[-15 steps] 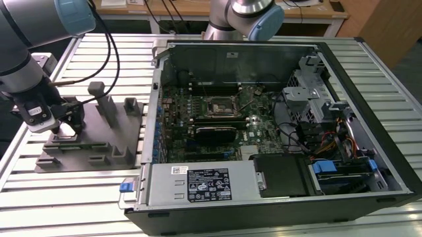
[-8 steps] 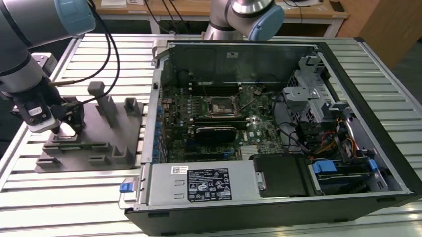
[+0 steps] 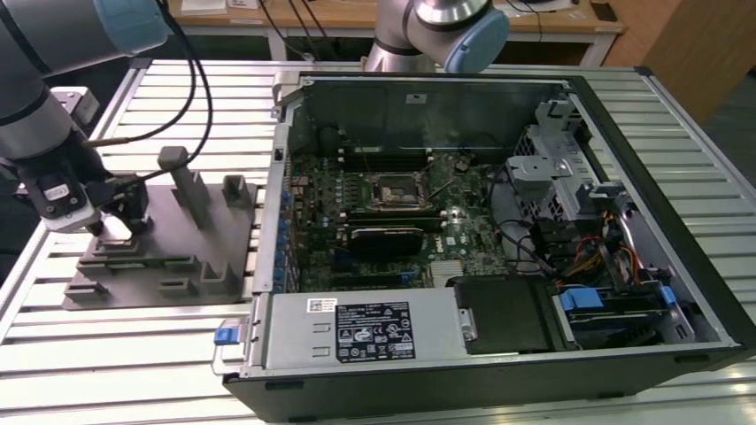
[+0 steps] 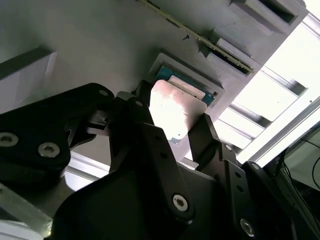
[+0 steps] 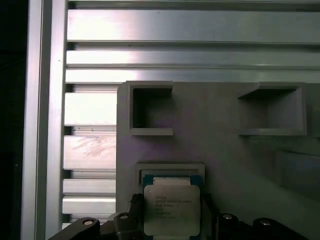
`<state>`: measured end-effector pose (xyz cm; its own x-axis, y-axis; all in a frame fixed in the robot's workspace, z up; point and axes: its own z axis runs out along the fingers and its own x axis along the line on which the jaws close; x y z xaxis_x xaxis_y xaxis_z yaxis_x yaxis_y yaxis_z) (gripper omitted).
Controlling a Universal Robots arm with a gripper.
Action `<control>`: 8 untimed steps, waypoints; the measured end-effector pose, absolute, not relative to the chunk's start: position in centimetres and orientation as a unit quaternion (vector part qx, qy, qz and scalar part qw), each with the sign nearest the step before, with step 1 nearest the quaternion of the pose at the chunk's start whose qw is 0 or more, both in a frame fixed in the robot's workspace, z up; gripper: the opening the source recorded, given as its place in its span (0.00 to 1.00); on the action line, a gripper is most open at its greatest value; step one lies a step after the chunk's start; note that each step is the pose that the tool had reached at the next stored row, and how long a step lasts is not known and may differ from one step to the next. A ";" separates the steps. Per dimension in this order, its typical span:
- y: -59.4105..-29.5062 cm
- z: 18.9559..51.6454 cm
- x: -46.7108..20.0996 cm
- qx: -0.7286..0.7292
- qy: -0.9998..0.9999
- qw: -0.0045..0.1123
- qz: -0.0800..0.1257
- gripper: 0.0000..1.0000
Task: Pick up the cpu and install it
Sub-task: 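Pick up the cpu and move it towards the insertion slot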
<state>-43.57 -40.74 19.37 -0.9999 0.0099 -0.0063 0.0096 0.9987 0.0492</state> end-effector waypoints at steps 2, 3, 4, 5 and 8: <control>-40.7 19.7 -43.6 0.005 1.000 0.003 0.025 0.54; -40.7 19.9 -43.6 0.005 1.000 0.003 0.025 0.54; -40.7 20.1 -43.6 0.005 1.000 0.003 0.025 0.54; -40.7 20.3 -43.6 0.005 1.000 0.003 0.025 0.54; -40.7 20.8 -43.6 0.005 1.000 0.003 0.025 0.54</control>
<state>-43.57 -40.74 20.81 -0.9999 0.0098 -0.0063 0.0095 0.9987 0.0493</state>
